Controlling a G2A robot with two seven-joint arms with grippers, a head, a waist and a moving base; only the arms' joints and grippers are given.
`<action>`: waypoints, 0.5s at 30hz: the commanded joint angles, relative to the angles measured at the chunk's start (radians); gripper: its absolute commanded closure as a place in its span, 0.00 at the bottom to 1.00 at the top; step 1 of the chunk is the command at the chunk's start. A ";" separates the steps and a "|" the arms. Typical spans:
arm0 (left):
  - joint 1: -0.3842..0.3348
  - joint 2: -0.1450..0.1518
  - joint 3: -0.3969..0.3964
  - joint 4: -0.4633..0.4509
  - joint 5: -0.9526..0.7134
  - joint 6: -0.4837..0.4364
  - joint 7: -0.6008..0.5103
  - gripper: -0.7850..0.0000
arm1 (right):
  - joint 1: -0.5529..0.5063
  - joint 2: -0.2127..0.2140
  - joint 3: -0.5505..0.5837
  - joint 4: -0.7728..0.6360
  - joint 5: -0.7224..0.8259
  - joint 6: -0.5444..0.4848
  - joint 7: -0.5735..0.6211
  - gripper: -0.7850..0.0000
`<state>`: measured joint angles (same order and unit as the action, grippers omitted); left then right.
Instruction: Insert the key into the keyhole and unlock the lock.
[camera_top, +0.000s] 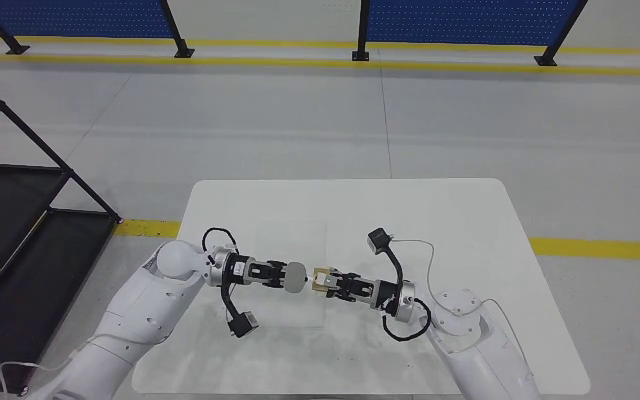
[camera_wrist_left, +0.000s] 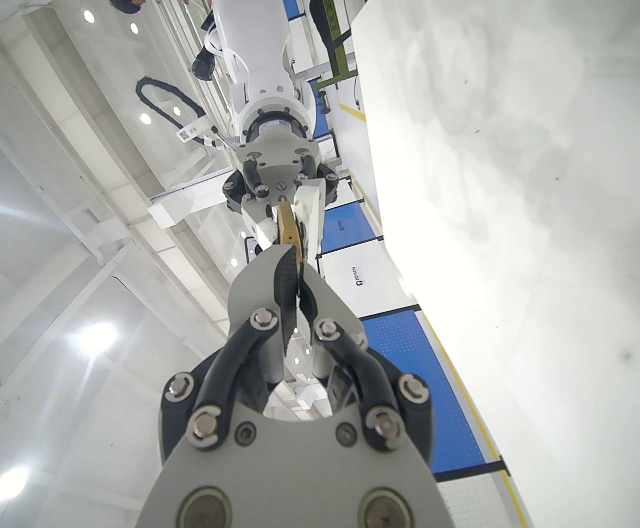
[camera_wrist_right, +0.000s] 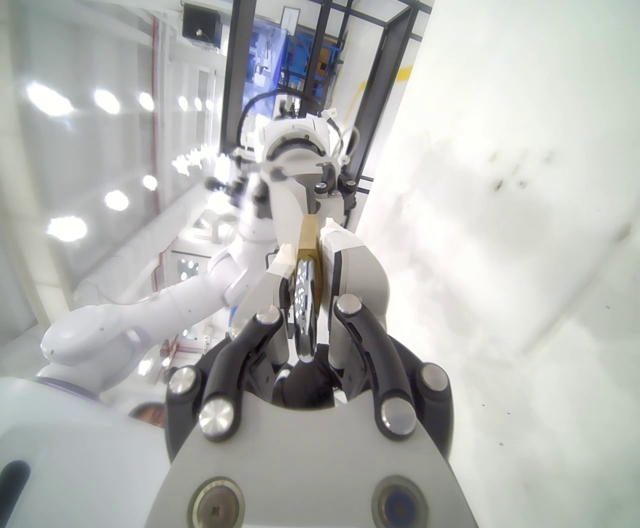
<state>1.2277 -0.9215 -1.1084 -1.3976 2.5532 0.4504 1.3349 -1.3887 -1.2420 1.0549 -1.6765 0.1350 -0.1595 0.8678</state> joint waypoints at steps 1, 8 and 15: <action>-0.001 0.000 0.003 0.000 0.001 0.000 -0.001 1.00 | 0.000 0.000 0.000 0.000 0.000 0.000 0.000 1.00; -0.005 0.000 0.009 0.004 -0.003 0.000 -0.005 1.00 | 0.000 0.000 0.000 0.000 0.000 0.000 0.000 1.00; -0.011 -0.001 0.019 0.010 -0.007 -0.001 -0.004 1.00 | 0.000 0.000 0.000 0.000 0.000 0.000 0.000 1.00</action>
<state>1.2182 -0.9225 -1.0909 -1.3887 2.5459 0.4495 1.3323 -1.3887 -1.2420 1.0549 -1.6765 0.1350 -0.1595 0.8678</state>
